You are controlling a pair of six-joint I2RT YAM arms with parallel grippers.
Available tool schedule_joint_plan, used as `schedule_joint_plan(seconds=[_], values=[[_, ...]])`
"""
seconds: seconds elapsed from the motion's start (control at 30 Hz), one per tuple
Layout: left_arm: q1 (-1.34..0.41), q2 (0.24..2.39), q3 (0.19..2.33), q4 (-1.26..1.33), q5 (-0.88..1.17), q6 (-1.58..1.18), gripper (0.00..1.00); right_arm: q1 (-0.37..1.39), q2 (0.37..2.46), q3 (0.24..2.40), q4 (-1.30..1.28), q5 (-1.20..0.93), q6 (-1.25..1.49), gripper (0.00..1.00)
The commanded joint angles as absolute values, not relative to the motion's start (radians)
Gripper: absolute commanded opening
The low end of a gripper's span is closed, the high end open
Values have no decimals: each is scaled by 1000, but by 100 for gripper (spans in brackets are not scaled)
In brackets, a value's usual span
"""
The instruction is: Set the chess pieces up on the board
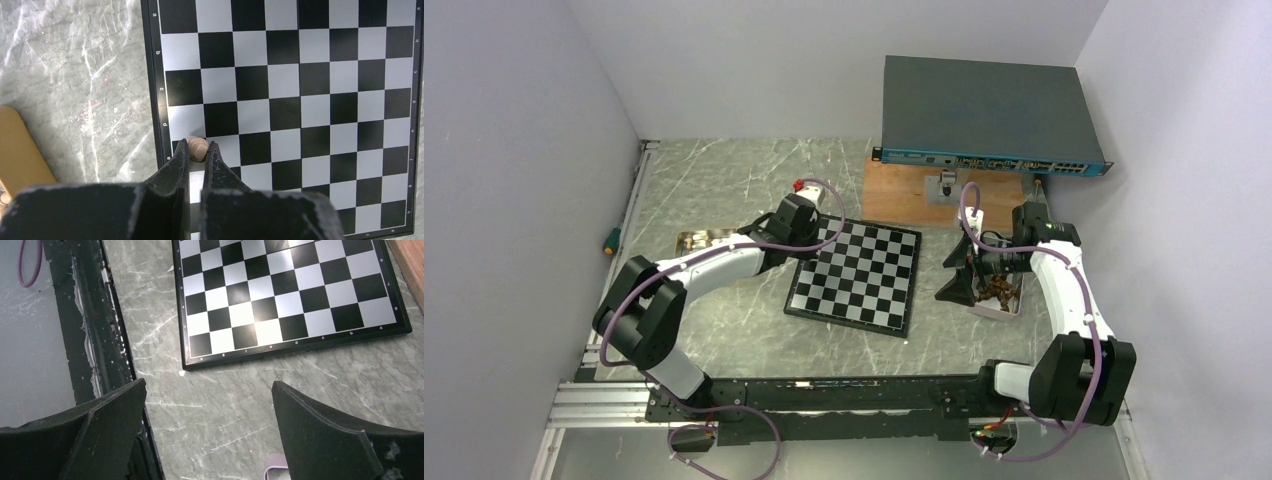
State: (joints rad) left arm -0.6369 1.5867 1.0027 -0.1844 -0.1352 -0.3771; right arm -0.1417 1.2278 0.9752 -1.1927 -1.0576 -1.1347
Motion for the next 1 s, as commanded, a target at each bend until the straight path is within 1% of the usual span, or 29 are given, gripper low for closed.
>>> schedule_joint_plan(seconds=[0.0, 0.97], values=[[-629, 1583, 1018, -157, -120, -389, 0, -147, 1230, 988, -1190, -1091, -1168, 99], [-626, 1543, 965, -184, -88, -384, 0, -146, 1222, 986, -1195, -1094, -1176, 99]])
